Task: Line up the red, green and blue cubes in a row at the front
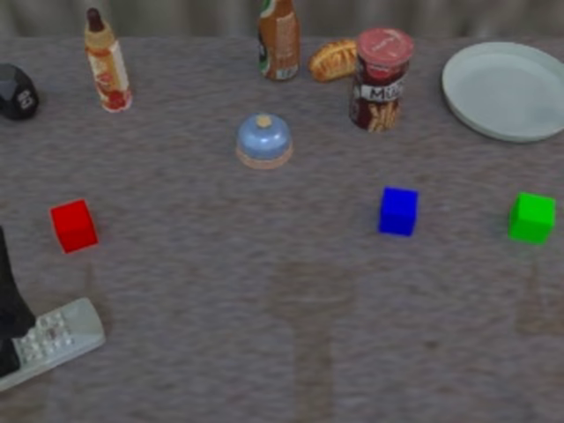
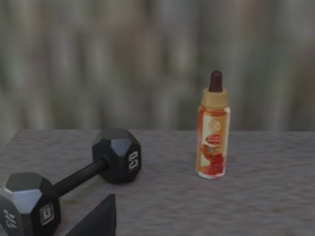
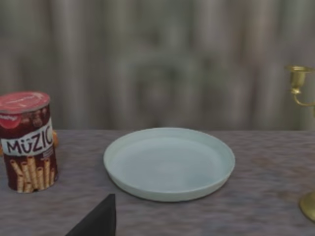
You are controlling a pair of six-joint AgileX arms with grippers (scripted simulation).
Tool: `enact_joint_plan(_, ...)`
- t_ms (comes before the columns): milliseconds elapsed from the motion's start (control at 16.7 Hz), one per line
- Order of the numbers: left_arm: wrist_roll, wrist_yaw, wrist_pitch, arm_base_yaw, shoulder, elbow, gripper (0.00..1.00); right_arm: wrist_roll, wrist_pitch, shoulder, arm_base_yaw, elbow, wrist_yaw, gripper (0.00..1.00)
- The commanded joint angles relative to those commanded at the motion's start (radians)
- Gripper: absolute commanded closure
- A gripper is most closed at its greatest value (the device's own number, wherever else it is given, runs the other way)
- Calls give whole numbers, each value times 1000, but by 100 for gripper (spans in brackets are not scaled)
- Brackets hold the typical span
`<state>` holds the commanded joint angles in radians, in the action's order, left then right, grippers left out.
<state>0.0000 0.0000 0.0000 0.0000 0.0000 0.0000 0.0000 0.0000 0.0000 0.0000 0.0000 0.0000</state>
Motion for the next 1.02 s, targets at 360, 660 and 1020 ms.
enact_joint_plan(360,72,3,-69,-8,103,103,0,0,0,0,0,0,0,0)
enact_joint_plan(660,282,2,-277,-19,472,414,0,0,0,0,0,0,0,0)
enact_joint_plan(1020,608,0,-614,-37,1138,875,0,0,0,0,0,0,0,0)
